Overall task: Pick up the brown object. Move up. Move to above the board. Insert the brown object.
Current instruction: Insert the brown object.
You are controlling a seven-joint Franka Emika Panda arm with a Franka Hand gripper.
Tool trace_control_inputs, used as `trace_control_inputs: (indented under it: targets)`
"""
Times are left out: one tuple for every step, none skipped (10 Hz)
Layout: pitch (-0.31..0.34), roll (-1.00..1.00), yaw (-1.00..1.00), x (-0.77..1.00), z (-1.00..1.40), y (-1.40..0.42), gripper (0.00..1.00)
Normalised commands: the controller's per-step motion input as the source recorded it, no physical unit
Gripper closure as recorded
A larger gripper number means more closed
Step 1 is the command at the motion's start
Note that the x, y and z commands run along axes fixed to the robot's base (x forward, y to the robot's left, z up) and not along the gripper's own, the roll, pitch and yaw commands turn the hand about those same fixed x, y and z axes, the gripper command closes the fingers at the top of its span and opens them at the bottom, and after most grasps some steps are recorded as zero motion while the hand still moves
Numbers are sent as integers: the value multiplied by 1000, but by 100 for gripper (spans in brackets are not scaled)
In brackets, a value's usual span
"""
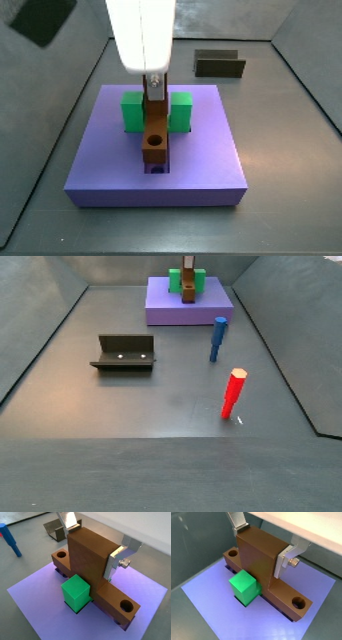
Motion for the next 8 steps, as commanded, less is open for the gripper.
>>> trace_control_inputs:
  targets:
    - [11, 301, 140, 0, -226, -49, 100]
    - [0, 207, 129, 0, -174, -146, 100]
    - [0, 89, 71, 0, -71, -214, 100]
    - [0, 64, 51, 3, -49, -231, 100]
    - [0, 33, 29, 57, -6, -166, 100]
    - [0, 36, 6, 77, -29, -57, 100]
    - [0, 76, 3, 69, -151, 0, 100]
    - [0, 81, 11, 63, -194, 0, 100]
